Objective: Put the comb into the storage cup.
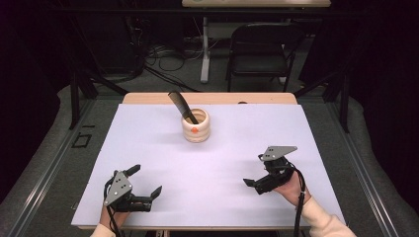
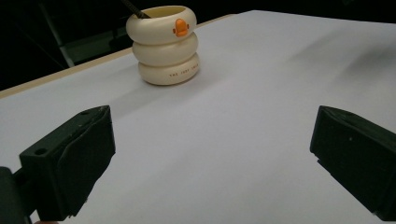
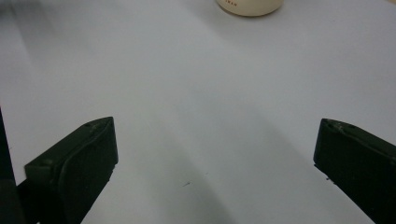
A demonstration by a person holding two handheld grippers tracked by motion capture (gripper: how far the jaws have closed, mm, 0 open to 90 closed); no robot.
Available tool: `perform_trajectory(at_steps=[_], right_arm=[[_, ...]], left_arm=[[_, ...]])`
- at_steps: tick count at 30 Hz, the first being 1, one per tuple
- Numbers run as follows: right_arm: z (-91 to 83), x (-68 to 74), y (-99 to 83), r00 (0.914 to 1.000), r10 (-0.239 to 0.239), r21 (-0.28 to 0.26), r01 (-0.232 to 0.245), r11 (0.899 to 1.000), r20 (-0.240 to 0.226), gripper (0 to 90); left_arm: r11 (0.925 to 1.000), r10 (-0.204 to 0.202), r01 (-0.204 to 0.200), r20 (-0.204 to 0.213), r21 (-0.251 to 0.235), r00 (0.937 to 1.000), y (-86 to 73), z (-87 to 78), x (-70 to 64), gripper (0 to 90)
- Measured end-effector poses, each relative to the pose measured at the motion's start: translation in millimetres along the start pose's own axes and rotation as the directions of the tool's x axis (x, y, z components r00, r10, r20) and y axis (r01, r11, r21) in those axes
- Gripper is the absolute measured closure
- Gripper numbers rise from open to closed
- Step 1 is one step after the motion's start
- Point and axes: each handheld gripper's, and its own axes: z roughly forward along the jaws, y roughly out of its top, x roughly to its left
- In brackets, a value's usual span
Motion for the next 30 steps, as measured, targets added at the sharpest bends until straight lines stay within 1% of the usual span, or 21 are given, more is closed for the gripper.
perform_trajectory(at_steps=[4,10,18,22,25,30], right_arm=[[-3.7,1.0,-5.1,1.0000,0.008,-0.010,-0.008,1.000,0.004,0.0],[-8.7,2.9,-13.7,0.9998,0.001,-0.033,-0.001,0.999,0.020,0.0],[-12.2,7.2,-25.9,0.9991,-0.007,-0.044,0.009,0.999,0.042,0.0],[-14.9,8.8,-30.9,0.9988,-0.002,-0.046,0.004,0.999,0.049,0.0],[-16.0,9.5,-33.4,0.9989,0.001,-0.047,0.001,0.999,0.046,0.0],[-19.1,12.2,-37.3,0.9984,0.007,-0.070,-0.003,0.998,0.056,0.0]], left_arm=[[1.0000,-0.001,0.001,0.001,0.000,1.0000,-0.1,0.2,0.1,0.1],[1.0000,-0.004,0.004,0.001,0.001,1.0000,-0.2,0.6,-0.4,0.1],[1.0000,-0.004,0.004,0.001,0.002,1.0000,-0.4,0.9,-0.3,0.1],[1.0000,-0.003,0.003,0.001,0.005,1.0000,-0.4,0.9,-0.2,0.1],[1.0000,-0.004,0.004,0.000,0.004,1.0000,-0.4,0.9,-0.2,0.1],[1.0000,-0.003,0.003,0.002,0.004,1.0000,-0.6,1.2,-0.1,0.1]])
